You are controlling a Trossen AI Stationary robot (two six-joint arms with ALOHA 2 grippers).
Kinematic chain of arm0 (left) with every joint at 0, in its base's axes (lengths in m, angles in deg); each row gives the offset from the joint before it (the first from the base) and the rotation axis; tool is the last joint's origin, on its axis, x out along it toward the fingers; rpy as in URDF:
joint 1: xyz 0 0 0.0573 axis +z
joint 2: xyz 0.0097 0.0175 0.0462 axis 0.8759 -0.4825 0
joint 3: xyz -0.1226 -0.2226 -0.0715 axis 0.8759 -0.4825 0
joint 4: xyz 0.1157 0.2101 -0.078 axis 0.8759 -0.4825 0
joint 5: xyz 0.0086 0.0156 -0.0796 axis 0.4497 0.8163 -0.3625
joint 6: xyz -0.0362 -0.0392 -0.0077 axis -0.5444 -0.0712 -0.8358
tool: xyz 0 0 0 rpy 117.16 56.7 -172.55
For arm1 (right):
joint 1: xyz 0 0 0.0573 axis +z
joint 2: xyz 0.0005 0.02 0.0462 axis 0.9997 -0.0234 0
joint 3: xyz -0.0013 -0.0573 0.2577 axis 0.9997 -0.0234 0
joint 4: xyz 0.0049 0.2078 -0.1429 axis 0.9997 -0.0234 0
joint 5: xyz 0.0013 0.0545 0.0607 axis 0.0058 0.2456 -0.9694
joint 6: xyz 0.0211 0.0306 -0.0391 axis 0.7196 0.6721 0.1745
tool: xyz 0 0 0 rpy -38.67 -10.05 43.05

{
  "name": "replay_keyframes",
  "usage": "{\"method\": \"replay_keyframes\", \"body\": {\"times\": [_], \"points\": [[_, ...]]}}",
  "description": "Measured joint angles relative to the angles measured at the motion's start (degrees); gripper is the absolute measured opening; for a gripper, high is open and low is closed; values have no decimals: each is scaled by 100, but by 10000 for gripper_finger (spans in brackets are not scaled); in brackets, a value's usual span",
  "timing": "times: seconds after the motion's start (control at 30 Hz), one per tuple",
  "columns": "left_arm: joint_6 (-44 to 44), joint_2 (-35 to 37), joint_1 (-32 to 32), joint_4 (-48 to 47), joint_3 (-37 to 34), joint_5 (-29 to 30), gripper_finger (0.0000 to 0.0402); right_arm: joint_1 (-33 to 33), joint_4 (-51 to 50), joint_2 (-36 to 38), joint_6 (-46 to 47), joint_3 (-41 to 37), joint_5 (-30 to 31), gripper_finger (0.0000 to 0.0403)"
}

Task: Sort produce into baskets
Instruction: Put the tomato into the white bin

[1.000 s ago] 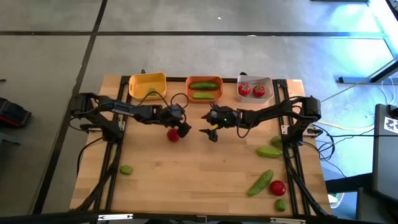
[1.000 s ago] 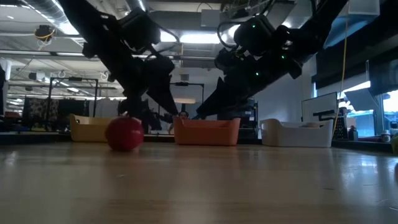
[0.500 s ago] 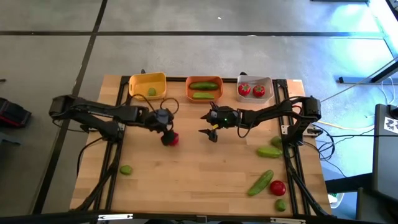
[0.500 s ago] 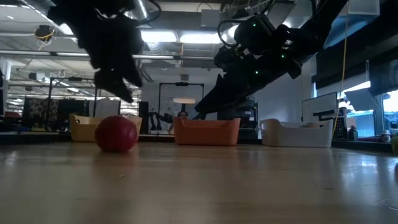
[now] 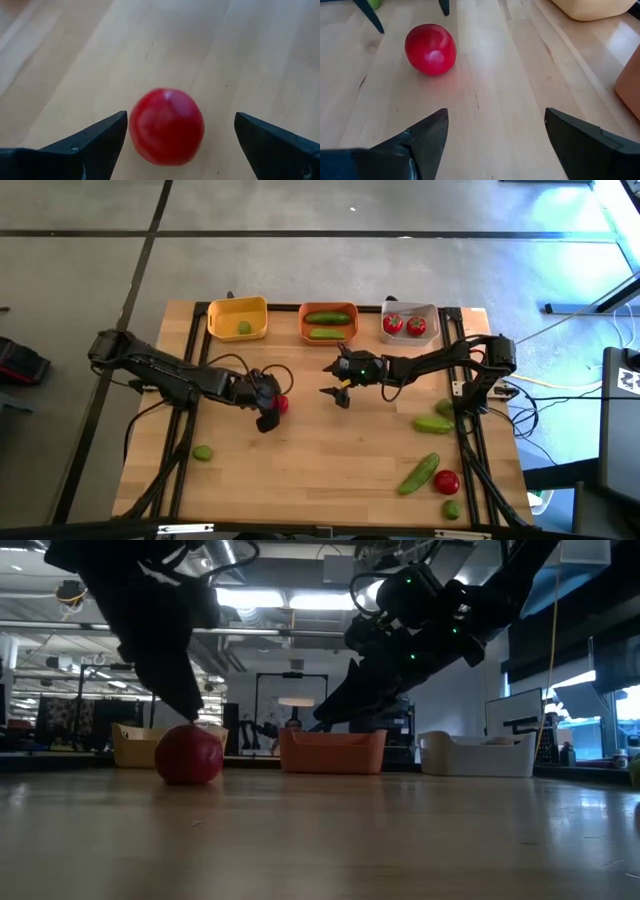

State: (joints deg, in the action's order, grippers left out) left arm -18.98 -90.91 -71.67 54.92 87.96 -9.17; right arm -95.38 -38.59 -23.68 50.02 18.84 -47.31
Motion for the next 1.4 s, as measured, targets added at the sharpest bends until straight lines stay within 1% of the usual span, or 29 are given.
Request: {"method": "replay_keyframes", "body": {"times": [0.07,0.17,0.23,0.37,0.47,0.57,0.67,0.77,0.83,0.87,1.07,1.2,1.4], "points": [[-23,-141,-37,11,0,19,361,0,-2,0,0,0,0,319],[-177,-362,-23,-9,-1,377,361,0,-2,0,-2,0,2,319],[-235,-490,-15,1,-2,484,361,0,-4,0,-2,0,0,319],[-93,-725,-26,127,-2,423,361,0,-28,0,-2,0,0,319],[214,-912,-26,170,-2,285,361,-1,-44,0,-17,0,1,319],[182,-1079,-28,168,-2,261,359,-4,-4,0,-24,0,2,319],[171,-1175,-26,257,-2,261,338,-4,11,0,-43,0,2,319],[251,-1176,-26,434,-2,194,302,-4,11,0,18,-2,50,319],[300,-1129,-26,470,-2,159,280,-4,8,0,26,-2,52,319],[309,-1089,-26,477,-2,158,277,-4,8,0,26,-2,50,319],[488,-620,-15,596,-2,260,277,-4,102,0,165,-2,45,319],[857,-229,62,946,-2,324,286,0,456,57,440,-4,-419,319],[1209,434,267,1246,-1,334,290,0,471,365,361,120,-583,319]]}}
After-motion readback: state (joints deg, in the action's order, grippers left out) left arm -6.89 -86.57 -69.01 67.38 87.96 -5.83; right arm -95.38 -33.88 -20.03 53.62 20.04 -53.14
